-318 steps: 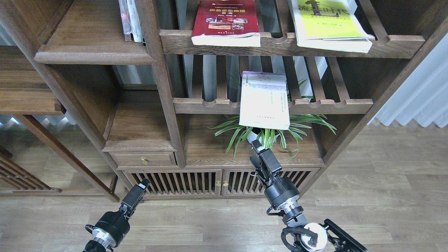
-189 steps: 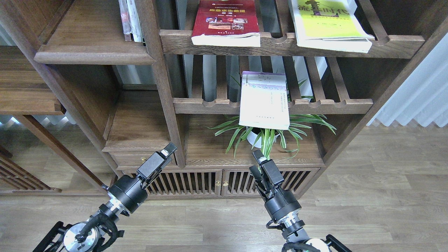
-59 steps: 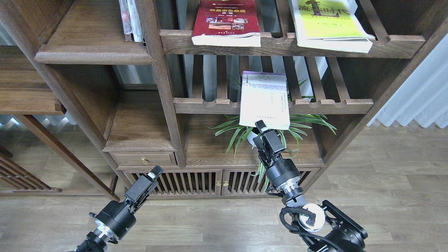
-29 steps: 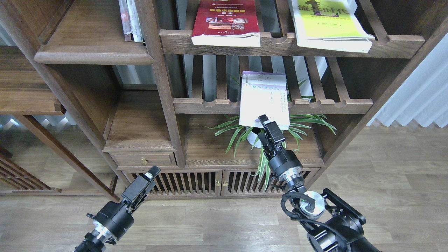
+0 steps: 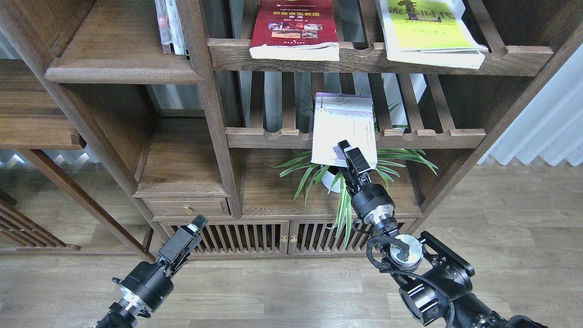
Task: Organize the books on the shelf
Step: 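Push the right gripper up against the white book's lower edge, then pull the white book down off the shelf with the right gripper, then grasp the white book's edge with the left gripper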
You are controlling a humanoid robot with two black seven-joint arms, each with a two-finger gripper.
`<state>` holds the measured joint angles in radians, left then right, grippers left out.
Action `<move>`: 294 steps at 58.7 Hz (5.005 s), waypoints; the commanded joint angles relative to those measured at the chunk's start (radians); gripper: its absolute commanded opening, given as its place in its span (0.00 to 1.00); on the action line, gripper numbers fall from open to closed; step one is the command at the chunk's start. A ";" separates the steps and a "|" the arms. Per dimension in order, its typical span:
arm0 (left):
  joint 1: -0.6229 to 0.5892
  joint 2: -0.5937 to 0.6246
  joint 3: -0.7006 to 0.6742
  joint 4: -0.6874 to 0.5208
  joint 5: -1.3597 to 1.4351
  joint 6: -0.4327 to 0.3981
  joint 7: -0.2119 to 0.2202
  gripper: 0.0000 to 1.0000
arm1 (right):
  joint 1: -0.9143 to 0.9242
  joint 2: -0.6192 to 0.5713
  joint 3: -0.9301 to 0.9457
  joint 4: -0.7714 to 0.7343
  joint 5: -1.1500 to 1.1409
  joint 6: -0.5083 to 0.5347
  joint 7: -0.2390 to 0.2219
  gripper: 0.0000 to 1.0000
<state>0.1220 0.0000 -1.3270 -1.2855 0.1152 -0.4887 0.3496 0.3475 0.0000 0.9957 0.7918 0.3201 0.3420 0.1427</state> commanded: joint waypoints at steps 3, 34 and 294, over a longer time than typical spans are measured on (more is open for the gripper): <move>0.001 0.000 0.000 0.000 0.001 0.000 0.000 1.00 | 0.004 0.000 0.008 0.001 0.000 -0.006 0.012 0.77; 0.016 0.000 0.005 0.014 0.001 0.000 0.002 1.00 | -0.094 0.000 -0.081 0.087 -0.033 0.147 0.026 0.04; -0.357 0.423 0.529 0.038 -0.678 0.000 0.109 0.95 | -0.548 -0.009 -0.246 0.517 -0.262 0.147 -0.229 0.05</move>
<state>-0.2357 0.4248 -0.7983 -1.2552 -0.5641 -0.4887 0.4585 -0.2029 -0.0106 0.7495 1.3083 0.0585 0.4886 -0.0860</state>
